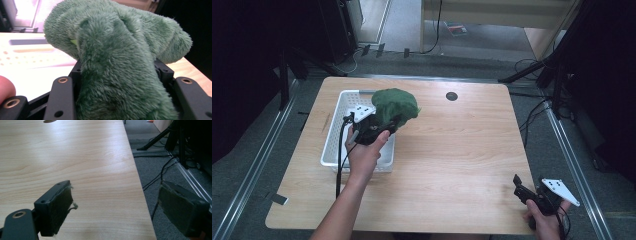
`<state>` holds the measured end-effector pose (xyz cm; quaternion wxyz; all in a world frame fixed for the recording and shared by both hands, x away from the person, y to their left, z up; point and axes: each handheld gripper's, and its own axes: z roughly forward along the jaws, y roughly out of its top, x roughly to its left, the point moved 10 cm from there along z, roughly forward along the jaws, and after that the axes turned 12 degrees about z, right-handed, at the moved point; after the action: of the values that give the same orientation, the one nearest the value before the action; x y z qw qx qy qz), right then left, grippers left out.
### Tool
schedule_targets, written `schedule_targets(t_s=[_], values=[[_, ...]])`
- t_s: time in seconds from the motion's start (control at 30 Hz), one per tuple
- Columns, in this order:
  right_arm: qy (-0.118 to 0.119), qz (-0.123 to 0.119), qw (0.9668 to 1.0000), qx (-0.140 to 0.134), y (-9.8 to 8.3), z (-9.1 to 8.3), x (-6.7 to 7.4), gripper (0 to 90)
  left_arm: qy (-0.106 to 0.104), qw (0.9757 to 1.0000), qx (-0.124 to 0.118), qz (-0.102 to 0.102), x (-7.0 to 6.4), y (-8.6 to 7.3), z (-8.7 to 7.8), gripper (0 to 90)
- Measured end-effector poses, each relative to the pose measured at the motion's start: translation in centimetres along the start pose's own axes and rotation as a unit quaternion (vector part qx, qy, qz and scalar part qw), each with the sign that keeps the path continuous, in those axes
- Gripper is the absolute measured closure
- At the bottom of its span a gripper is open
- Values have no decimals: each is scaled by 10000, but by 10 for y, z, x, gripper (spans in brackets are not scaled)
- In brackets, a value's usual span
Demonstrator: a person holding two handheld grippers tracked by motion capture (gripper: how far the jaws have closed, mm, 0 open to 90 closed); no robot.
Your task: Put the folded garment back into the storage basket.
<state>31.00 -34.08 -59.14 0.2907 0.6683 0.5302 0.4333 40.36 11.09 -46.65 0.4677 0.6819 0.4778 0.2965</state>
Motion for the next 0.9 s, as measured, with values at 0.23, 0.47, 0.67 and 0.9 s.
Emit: schedule_targets(t_s=[0.23,0.47,0.67,0.9], values=[[10,14,10000,7,0,0,0,131,273,9994,-9,-198,32,-8,1,451],[7,21,10000,7,0,0,0,131,489,9984,93,-256,57,-19,11,451],[15,30,10000,6,0,0,0,131,623,9972,209,-352,77,-29,19,450],[15,29,10000,8,0,0,0,131,1064,9913,567,-530,99,-43,30,447]])
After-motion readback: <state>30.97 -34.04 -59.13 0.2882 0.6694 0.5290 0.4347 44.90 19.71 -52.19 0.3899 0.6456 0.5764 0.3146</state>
